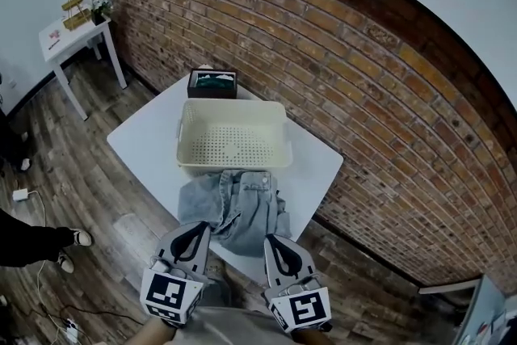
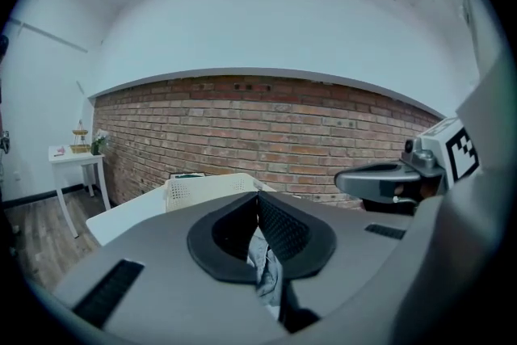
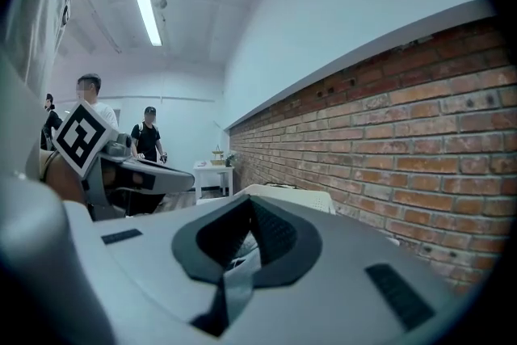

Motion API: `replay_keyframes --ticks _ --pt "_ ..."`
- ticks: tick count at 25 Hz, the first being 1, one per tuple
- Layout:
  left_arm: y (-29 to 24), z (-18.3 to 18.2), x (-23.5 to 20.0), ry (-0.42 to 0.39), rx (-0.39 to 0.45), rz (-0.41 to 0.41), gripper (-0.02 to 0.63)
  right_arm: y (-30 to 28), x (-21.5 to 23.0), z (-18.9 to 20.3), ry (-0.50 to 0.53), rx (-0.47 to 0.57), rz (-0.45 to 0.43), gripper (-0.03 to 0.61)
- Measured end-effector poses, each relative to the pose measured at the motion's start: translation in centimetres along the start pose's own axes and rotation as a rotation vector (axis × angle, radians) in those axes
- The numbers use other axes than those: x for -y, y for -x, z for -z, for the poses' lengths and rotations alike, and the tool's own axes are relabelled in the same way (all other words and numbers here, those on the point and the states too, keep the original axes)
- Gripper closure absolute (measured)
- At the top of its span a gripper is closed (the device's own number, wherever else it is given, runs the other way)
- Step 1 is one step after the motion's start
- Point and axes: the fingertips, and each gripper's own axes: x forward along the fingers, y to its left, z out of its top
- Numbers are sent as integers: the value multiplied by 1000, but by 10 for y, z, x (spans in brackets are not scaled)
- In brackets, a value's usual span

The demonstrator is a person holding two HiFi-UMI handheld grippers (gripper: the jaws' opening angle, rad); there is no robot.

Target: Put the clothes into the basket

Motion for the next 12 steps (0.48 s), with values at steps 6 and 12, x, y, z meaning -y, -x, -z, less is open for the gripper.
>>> replay_keyframes --ticks 6,12 --pt "-28 15 -19 26 -50 66 604 -30 13 13 -43 -27 55 572" --pt "-44 30 -38 67 -108 77 601 -46 16 32 -67 -65 54 568"
